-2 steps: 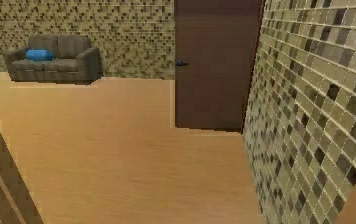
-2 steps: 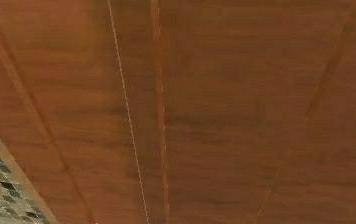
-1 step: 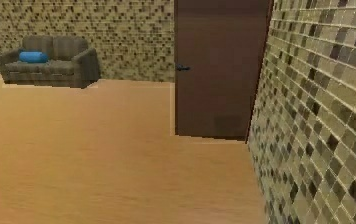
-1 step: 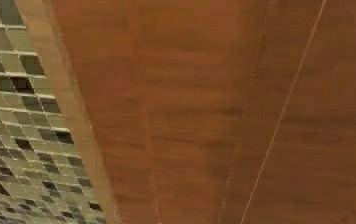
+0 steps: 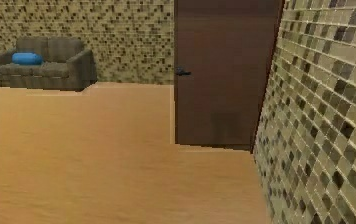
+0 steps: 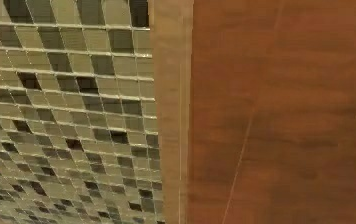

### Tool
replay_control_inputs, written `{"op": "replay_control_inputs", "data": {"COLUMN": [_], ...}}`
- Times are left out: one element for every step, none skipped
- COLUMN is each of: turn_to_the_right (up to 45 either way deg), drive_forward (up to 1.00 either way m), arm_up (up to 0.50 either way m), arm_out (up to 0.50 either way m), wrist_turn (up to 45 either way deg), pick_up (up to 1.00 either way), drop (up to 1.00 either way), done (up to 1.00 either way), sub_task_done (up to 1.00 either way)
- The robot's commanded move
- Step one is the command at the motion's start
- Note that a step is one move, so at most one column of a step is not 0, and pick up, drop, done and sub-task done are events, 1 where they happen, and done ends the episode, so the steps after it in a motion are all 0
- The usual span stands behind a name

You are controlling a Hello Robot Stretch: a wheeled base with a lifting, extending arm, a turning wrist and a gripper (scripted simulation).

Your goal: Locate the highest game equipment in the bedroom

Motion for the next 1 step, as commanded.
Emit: {"op": "replay_control_inputs", "data": {"turn_to_the_right": [-12.0], "drive_forward": [0.0], "arm_up": [0.0], "arm_out": [0.0], "wrist_turn": [0.0], "pick_up": [0.0], "drop": [0.0], "done": [0.0], "sub_task_done": [0.0]}}
